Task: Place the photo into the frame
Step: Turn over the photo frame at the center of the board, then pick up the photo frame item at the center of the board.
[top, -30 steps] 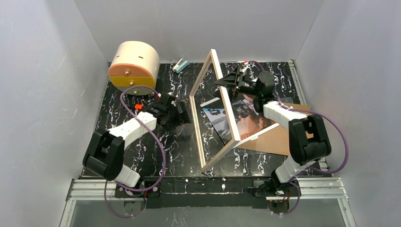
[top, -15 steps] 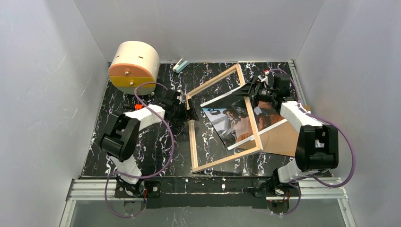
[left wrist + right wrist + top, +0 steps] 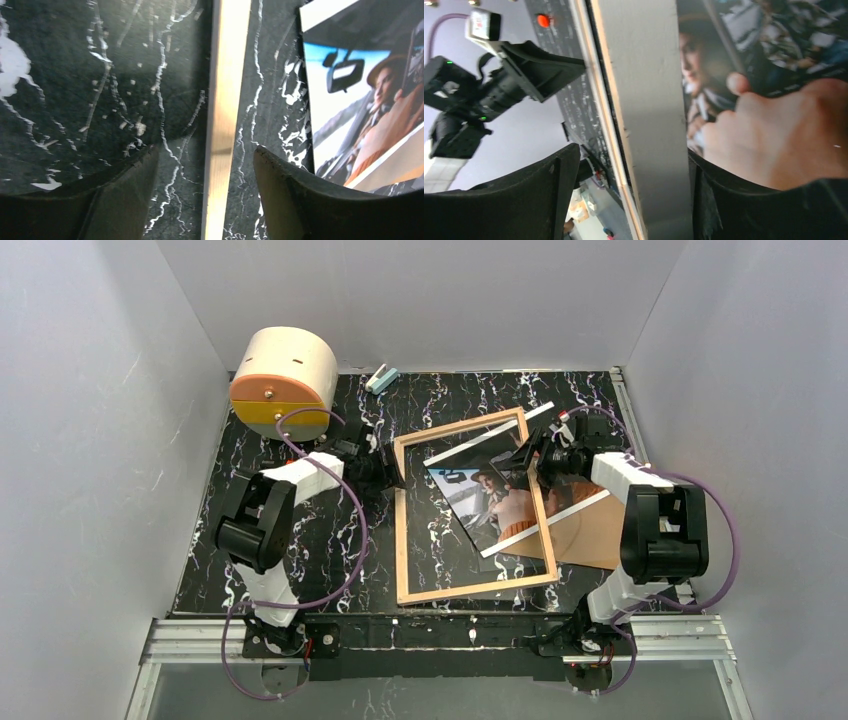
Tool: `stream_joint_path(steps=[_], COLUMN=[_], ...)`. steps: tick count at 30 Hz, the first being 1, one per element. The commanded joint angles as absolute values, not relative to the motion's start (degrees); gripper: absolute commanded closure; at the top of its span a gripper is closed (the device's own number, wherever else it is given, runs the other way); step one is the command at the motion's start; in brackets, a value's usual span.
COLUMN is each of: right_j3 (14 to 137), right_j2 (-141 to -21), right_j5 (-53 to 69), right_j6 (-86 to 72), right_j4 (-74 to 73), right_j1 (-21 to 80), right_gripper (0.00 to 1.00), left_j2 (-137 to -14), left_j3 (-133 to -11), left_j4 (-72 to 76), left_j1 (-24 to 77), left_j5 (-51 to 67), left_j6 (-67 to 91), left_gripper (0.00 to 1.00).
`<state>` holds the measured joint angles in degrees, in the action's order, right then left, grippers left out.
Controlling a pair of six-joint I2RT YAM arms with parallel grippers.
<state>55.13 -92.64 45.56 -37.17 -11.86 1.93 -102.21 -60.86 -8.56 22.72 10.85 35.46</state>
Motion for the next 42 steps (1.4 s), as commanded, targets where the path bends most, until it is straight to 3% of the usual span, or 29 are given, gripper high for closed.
stream_joint_path(steps=[1, 3, 5, 16, 27, 34, 42], right_j3=[53.4, 52.6, 51.7, 54.7, 68.9, 73.9, 80.1], right_j2=[-93.6, -94.2, -94.4, -98.6, -108.4, -106.2, -101.4], right_j5=[40.9, 40.9, 40.8, 33.5, 28.0, 13.8, -2.3], right_j6=[-32.0, -32.5, -34.5, -45.7, -42.1, -38.9, -33.9], right_j4=[-14.3, -13.6, -11.3, -2.4, -16.8, -28.6, -39.2], right_j1=[2.4, 3.5, 5.4, 20.4, 32.2, 32.5, 32.4], right_gripper=[0.26, 0.3, 0.32, 0.35, 0.17, 0.08, 0.05], left_j2=[-105.6, -106.3, -106.0, -100.8, -97.8, -94.6, -89.8], left_j3=[-60.6, -61.2, -61.7, -60.0, -65.3, -68.2, -71.7], left_j4=[-14.5, -15.3, -16.8, -23.5, -31.8, -35.6, -37.7], left_j1=[20.6, 20.3, 19.8, 13.0, 8.9, 8.6, 8.6], left_j5=[8.9, 10.3, 8.9, -2.4, -10.2, -12.0, -5.2], left_j6=[31.9, 30.7, 30.0, 27.3, 23.1, 21.6, 21.6], left_gripper=[0.38, 0.48, 0.51, 0.42, 0.3, 0.2, 0.17])
